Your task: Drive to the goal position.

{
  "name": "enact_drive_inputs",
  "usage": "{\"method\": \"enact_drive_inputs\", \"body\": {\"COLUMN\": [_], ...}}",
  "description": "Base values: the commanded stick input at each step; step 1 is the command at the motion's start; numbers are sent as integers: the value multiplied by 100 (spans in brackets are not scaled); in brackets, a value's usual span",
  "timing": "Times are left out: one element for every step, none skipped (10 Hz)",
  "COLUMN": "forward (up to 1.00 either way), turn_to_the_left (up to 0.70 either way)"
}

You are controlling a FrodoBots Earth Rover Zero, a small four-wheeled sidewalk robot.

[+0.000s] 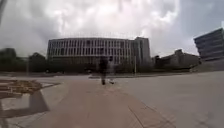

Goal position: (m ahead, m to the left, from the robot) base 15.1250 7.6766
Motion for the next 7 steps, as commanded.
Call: {"method": "enact_drive_inputs", "body": {"forward": [70, 70, 70, 70, 70, 70, 70], "turn_to_the_left": [0, 0, 0, 0, 0, 0, 0]}}
